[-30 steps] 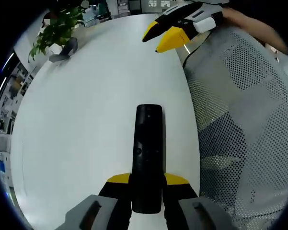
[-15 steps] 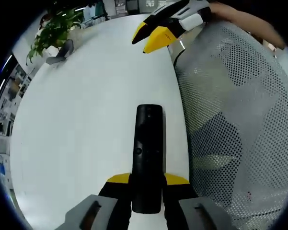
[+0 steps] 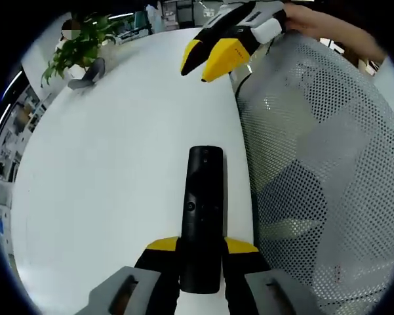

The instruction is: Press the specified remote control buttons in sequence, fully releasing each button before pressing the next.

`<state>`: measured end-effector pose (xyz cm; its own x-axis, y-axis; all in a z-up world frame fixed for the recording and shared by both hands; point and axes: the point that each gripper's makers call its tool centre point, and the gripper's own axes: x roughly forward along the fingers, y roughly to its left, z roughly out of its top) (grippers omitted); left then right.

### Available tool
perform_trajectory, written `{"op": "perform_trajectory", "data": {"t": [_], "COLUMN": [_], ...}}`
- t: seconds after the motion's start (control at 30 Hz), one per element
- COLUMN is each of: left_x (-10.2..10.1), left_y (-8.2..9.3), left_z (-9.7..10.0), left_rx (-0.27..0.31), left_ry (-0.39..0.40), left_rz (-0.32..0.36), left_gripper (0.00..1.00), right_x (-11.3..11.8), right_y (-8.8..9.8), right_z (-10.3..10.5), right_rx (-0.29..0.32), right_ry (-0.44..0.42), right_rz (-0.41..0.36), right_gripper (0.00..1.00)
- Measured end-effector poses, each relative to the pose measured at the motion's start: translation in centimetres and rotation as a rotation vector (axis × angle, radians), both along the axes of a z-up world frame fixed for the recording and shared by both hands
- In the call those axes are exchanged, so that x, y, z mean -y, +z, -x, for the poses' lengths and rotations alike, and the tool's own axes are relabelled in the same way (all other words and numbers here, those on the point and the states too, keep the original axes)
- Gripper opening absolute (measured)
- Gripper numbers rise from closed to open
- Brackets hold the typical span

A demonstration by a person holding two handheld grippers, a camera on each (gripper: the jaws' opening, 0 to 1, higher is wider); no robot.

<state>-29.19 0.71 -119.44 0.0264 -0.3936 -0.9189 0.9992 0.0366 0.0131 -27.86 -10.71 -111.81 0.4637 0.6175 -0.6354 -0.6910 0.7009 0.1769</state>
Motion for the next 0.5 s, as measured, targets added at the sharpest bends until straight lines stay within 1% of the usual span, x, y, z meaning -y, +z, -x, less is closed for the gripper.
{"op": "perform_trajectory", "data": {"t": [0.03, 0.07, 0.1, 0.13, 0.17, 0.27, 0.33, 0.37, 0.47, 0.5], "left_x": [0.0, 0.0, 0.0, 0.0, 0.0, -0.1, -0.1, -0.1, -0.1, -0.1], "left_y": [0.0, 0.0, 0.0, 0.0, 0.0, 0.0, 0.0, 0.0, 0.0, 0.0], "left_z": [0.0, 0.0, 0.0, 0.0, 0.0, 0.0, 0.0, 0.0, 0.0, 0.0], "left_rx": [0.000, -0.001, -0.003, -0.003, -0.004, -0.004, -0.004, -0.004, -0.006, -0.006], "left_ry": [-0.002, -0.001, 0.003, 0.002, 0.001, 0.007, 0.009, 0.010, 0.014, 0.014], "left_rz": [-0.002, -0.002, -0.001, 0.004, 0.005, 0.019, 0.023, 0.024, 0.021, 0.020], "left_gripper": [0.24, 0.24, 0.24, 0.24, 0.24, 0.24, 0.24, 0.24, 0.24, 0.24], "right_x": [-0.5, -0.9, -1.4, -1.6, -2.1, -3.2, -3.7, -3.9, -3.8, -3.6], "right_y": [-0.2, -0.4, -0.6, -0.7, -0.9, -1.4, -2.1, -2.4, -3.8, -4.0], "right_z": [0.4, 0.5, 0.6, 0.6, 0.7, 0.7, 0.9, 0.9, 1.5, 1.4], "right_rx": [-0.009, -0.014, -0.008, -0.007, -0.002, 0.002, -0.013, -0.018, -0.045, -0.040], "right_ry": [0.050, 0.082, 0.135, 0.151, 0.200, 0.306, 0.369, 0.393, 0.485, 0.502], "right_rz": [0.023, 0.047, 0.081, 0.092, 0.125, 0.172, 0.206, 0.224, 0.313, 0.341], "right_gripper": [0.18, 0.17, 0.16, 0.15, 0.13, 0.07, 0.04, 0.03, 0.00, 0.00]}}
